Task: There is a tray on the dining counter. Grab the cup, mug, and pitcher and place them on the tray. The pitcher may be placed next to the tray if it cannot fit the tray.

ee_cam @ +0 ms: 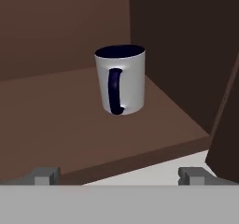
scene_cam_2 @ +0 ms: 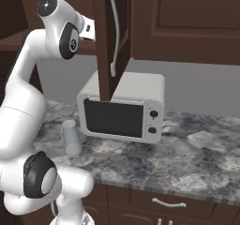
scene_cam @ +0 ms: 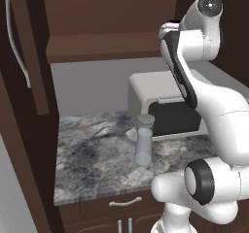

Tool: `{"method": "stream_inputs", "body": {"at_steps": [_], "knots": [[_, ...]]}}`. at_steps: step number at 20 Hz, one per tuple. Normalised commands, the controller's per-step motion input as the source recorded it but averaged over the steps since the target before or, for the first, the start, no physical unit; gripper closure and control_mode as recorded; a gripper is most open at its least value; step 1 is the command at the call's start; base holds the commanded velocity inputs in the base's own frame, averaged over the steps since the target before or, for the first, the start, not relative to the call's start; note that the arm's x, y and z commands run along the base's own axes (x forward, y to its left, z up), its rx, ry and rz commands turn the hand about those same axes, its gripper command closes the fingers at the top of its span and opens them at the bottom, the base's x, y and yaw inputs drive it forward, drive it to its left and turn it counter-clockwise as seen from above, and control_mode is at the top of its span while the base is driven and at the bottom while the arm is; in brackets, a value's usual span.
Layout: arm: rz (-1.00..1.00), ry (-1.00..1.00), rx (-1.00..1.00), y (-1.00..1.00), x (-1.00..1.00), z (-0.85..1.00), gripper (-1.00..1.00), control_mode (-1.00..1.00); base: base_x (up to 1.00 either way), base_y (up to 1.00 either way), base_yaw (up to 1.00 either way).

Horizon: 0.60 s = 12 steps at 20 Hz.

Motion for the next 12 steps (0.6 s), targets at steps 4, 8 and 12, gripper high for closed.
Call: {"method": "stream_inputs", "body": {"at_steps": [4, 8, 12], "knots": [[0.0, 0.02, 0.0, -0.03, 0.34, 0.0, -1.0, -1.0, 0.0, 0.0, 0.0], [0.0, 0.0, 0.0, -0.09, 0.34, 0.0, -1.0, -1.0, 0.0, 0.0, 0.0], [0.0, 0.01, 0.0, -0.1, 0.35, 0.0, -1.0, -1.0, 0.0, 0.0, 0.0]]}}
